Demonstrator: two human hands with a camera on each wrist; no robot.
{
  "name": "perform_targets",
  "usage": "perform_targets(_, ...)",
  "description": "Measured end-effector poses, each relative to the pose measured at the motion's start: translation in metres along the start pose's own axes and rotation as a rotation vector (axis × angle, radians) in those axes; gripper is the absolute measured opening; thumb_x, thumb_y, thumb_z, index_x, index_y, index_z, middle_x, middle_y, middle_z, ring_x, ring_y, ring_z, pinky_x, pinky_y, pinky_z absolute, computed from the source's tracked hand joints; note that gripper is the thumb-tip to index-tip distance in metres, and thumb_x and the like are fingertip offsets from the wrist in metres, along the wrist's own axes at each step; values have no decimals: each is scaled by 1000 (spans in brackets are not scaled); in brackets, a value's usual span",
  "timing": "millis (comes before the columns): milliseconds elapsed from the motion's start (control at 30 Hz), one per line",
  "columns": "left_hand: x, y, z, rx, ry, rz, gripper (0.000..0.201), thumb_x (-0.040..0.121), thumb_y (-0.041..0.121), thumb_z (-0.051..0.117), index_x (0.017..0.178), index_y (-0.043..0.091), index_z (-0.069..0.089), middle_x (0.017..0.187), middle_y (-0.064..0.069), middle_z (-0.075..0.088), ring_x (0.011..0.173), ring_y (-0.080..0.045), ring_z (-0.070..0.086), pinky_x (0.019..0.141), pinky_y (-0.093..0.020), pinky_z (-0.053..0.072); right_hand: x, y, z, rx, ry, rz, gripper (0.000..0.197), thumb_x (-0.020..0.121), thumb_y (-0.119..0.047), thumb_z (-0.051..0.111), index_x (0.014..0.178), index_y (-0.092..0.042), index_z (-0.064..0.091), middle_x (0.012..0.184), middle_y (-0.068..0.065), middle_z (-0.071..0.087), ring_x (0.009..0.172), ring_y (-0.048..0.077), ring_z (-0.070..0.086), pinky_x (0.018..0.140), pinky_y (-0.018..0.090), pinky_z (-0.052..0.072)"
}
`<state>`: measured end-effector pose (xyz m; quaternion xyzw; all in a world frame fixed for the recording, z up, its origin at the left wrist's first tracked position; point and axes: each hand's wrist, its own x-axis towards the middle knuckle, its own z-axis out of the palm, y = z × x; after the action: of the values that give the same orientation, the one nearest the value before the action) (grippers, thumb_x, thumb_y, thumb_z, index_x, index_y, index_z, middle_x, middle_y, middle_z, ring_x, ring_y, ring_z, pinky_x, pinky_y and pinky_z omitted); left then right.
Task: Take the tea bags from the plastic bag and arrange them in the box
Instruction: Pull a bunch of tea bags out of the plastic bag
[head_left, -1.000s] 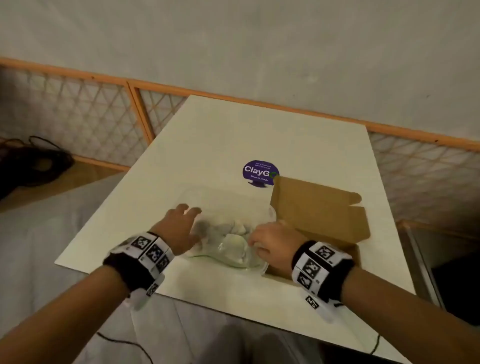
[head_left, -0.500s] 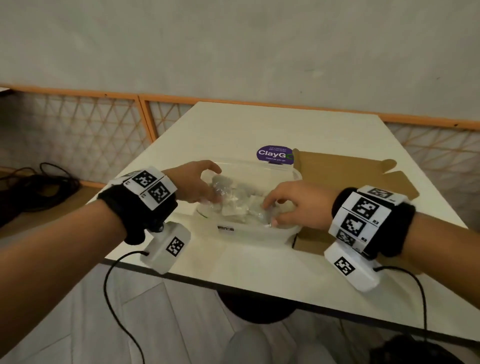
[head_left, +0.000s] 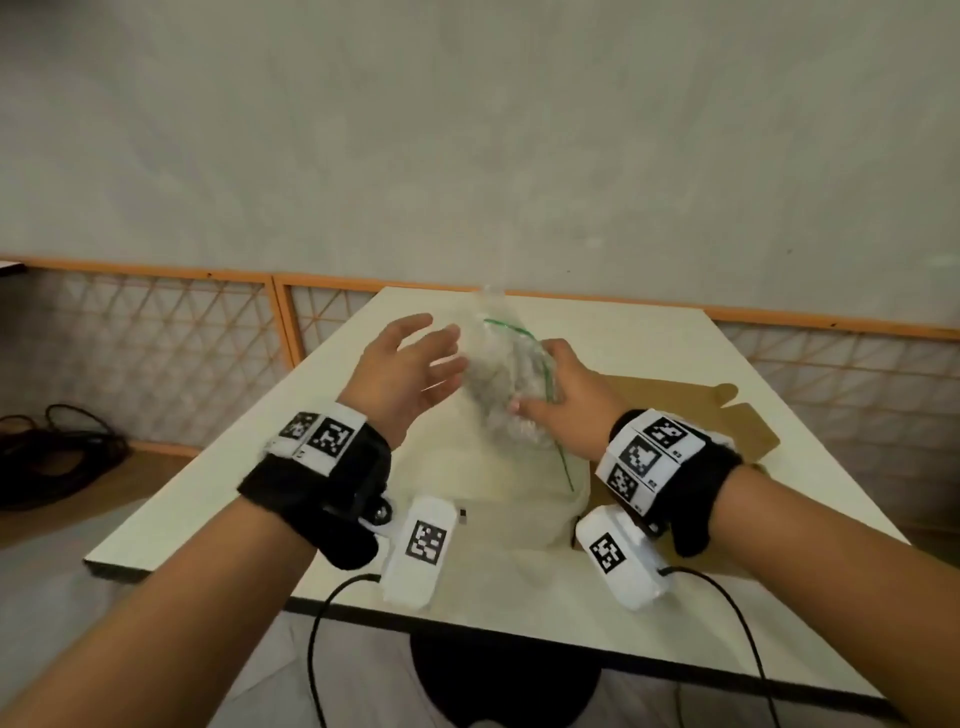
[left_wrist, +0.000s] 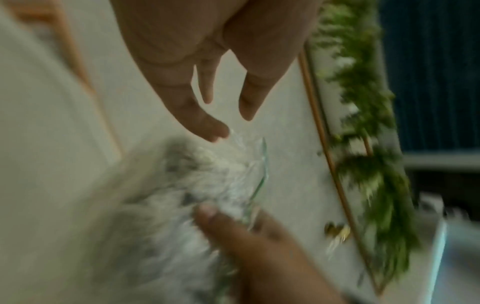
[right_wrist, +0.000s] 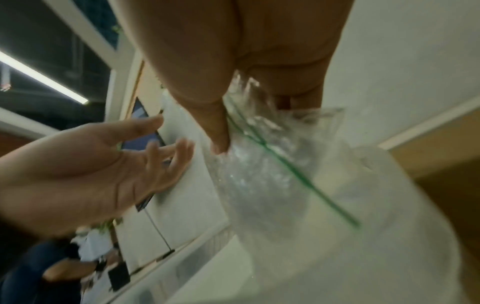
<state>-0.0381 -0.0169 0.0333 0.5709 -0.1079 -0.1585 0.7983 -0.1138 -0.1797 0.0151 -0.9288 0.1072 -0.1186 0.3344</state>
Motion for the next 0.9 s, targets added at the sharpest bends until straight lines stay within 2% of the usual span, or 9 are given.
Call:
perform_targets(100, -8, -16, 5, 370, 49, 194, 17, 86, 24, 69, 91, 18, 54, 77, 2, 57, 63, -5, 58, 52, -18, 46, 1, 0, 0, 145, 18, 68, 51, 90, -38, 55, 128, -13, 33, 110, 5, 58, 96, 24, 58, 83, 35, 48)
perform_targets(167, -11, -26, 14, 422, -62, 176, 21, 85, 22, 69, 75, 14, 53, 63, 1, 57, 51, -6, 53, 47, -16, 44, 4, 3, 7, 166, 37, 98, 40, 90, -44, 50, 119, -16, 44, 112, 9, 59, 97, 26, 60, 88, 43, 49)
perform_targets(233, -9, -37, 24, 464, -141, 125, 25, 84, 24, 70, 69, 12, 55, 59, -2, 57, 51, -11, 52, 52, -21, 46, 5, 8, 18, 139, 30, 111, 34, 88, -49, 46, 107, -22, 51, 116, 13, 56, 98, 29, 59, 88, 44, 49)
perform_targets(300, -4, -47, 32, 483, -133, 104, 23, 82, 26, 73, 72, 11, 58, 61, -3, 59, 56, -15, 54, 61, -29, 50, 1, 4, 27, 169, 6, 100, 23, 92, -33, 46, 106, -18, 57, 110, 14, 60, 98, 29, 59, 85, 36, 49)
perform_targets(367, 2, -54, 37, 478, -92, 87, 23, 79, 27, 76, 74, 11, 60, 63, -3, 60, 60, -18, 56, 70, -38, 54, -1, 5, 31, 177, 17, 70, 23, 93, -10, 45, 105, -4, 63, 102, 19, 65, 93, 32, 61, 82, 38, 48)
perform_targets(433, 8, -59, 38, 468, -75, 57, 24, 79, 26, 76, 76, 10, 58, 62, -3, 61, 59, -18, 57, 73, -39, 55, -2, 9, 30, 209, 94, 52, 18, 88, -2, 50, 93, -3, 67, 98, 24, 66, 88, 34, 62, 81, 40, 49)
perform_targets(633, 14, -65, 35, 371, -74, -75, 19, 83, 21, 72, 78, 7, 61, 68, -9, 64, 61, -21, 62, 71, -34, 58, -3, 18, 24, 552, 93, 119, 21, 83, -2, 63, 70, -18, 68, 73, 12, 64, 67, 22, 56, 69, 33, 48)
perform_targets(733, 14, -69, 30, 287, -105, -112, 9, 88, 11, 65, 82, 5, 66, 85, -19, 68, 70, -24, 67, 59, -26, 58, -4, 23, 23, 682, 18, 188, 18, 85, -3, 62, 73, -14, 68, 68, 3, 67, 57, 8, 63, 57, 20, 52)
perform_targets(900, 10, -73, 28, 125, -122, -143, 7, 88, 2, 61, 90, 2, 67, 79, -12, 70, 61, -15, 69, 56, -21, 54, 0, 29, 23, 654, 17, 217, 15, 82, -3, 66, 70, -11, 66, 64, 5, 62, 53, 9, 58, 57, 20, 55)
